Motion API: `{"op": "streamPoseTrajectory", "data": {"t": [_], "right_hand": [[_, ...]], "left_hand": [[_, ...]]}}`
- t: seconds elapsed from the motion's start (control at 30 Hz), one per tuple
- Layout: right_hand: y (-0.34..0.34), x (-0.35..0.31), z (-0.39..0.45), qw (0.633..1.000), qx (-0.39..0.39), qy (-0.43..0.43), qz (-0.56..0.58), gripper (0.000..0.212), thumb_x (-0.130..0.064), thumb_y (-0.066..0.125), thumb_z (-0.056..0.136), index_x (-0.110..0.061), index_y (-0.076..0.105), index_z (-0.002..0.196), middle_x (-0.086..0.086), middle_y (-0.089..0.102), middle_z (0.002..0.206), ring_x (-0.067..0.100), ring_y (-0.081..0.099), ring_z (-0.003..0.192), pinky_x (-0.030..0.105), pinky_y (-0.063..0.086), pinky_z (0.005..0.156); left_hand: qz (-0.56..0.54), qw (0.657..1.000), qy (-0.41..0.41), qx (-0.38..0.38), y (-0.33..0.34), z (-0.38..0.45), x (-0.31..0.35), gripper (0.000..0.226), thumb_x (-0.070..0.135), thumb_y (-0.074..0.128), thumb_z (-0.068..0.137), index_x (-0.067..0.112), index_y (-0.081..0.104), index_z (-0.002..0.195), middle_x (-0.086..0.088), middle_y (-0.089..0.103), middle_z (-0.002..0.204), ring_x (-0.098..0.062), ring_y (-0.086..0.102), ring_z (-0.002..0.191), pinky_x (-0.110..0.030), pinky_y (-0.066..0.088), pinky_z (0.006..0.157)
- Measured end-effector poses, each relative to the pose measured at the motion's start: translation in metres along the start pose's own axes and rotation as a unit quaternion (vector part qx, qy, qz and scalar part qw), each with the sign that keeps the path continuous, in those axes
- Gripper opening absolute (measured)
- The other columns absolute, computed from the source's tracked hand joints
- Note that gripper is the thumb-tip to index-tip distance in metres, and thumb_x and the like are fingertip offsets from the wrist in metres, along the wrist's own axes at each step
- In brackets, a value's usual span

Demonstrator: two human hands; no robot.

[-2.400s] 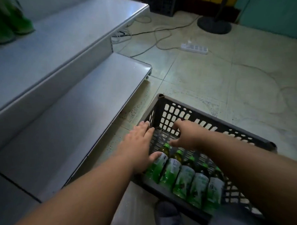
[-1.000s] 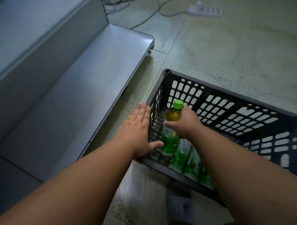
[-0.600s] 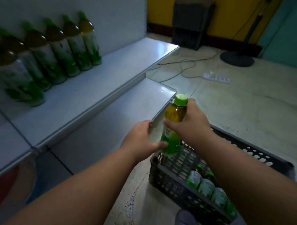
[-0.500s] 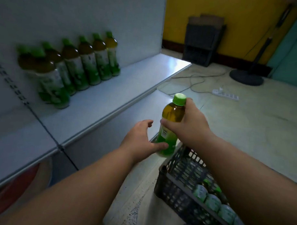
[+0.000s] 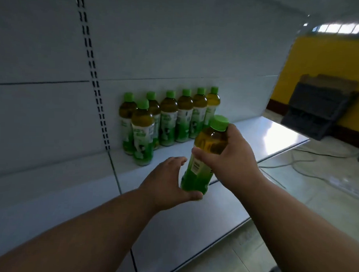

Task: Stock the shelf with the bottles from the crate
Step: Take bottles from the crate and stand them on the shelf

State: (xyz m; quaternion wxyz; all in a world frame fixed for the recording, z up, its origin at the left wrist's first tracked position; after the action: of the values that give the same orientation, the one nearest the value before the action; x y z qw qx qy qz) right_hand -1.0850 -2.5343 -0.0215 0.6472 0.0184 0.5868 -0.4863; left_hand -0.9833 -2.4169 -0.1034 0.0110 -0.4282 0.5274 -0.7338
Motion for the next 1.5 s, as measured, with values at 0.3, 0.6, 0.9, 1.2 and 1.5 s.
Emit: {"op": "streamPoseTrajectory", "data": {"t": [0.3, 0.6, 0.9, 1.2, 1.5], "right_hand": [[0.05, 0.024, 0.07, 0.998, -0.057, -0.009, 0.024, 0.06, -0.038, 0.088, 0.068, -0.035, 0.053, 0.116, -0.012, 0.067, 0.107, 0.013, 0.065, 0.1, 0.036, 0.057, 0.084], [0.077, 0.059, 0.052, 0.992, -0.123, 0.033, -0.008, 0.063, -0.04, 0.084, 0.075, -0.033, 0.048, 0.125, -0.011, 0.065, 0.121, 0.014, 0.062, 0.109, 0.035, 0.055, 0.086], [0.11, 0.083, 0.064, 0.982, -0.177, 0.046, -0.043, 0.038, -0.037, 0.079, 0.081, -0.026, 0.058, 0.111, -0.007, 0.068, 0.113, 0.016, 0.064, 0.103, 0.036, 0.057, 0.085], [0.15, 0.071, 0.108, 0.988, -0.148, 0.034, -0.018, 0.039, -0.033, 0.076, 0.086, -0.019, 0.06, 0.119, -0.001, 0.068, 0.114, 0.019, 0.063, 0.101, 0.032, 0.052, 0.079], [0.163, 0.068, 0.124, 0.99, -0.13, 0.044, -0.015, 0.04, -0.032, 0.077, 0.085, -0.017, 0.059, 0.117, 0.0, 0.068, 0.117, 0.022, 0.064, 0.107, 0.035, 0.054, 0.086]], "left_hand": [[0.076, 0.991, -0.084, 0.069, 0.028, 0.044, -0.04, 0.087, 0.078, 0.068, 0.06, 0.03, 0.052, 0.132, 0.006, 0.058, 0.126, -0.016, 0.055, 0.115, -0.037, 0.049, 0.098], [0.222, 0.96, -0.159, 0.059, 0.051, 0.019, -0.055, 0.102, 0.079, 0.026, 0.086, 0.008, 0.011, 0.157, -0.013, 0.008, 0.166, -0.026, 0.004, 0.153, -0.039, 0.005, 0.124], [0.186, 0.963, -0.187, 0.056, 0.055, 0.017, -0.065, 0.106, 0.079, 0.023, 0.086, 0.005, -0.005, 0.157, -0.015, -0.012, 0.165, -0.024, -0.015, 0.152, -0.037, -0.007, 0.123], [0.177, 0.962, -0.198, 0.067, 0.055, 0.018, -0.067, 0.107, 0.074, 0.033, 0.088, 0.001, -0.005, 0.156, -0.017, -0.005, 0.166, -0.024, -0.006, 0.153, -0.036, -0.005, 0.123], [0.185, 0.961, -0.195, 0.067, 0.058, 0.019, -0.069, 0.109, 0.075, 0.032, 0.086, -0.001, -0.001, 0.156, -0.019, -0.002, 0.165, -0.026, -0.001, 0.153, -0.037, -0.001, 0.124]]}}
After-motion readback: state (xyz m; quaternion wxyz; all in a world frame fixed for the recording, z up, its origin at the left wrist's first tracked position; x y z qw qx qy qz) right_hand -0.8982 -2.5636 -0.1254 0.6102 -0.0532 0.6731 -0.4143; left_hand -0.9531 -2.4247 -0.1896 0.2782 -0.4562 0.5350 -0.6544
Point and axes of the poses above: each hand's wrist, its own z-axis towards the middle knuckle, its own y-axis out of the palm, x = y × z, the point moved 3 cm from there along z, towards the middle knuckle
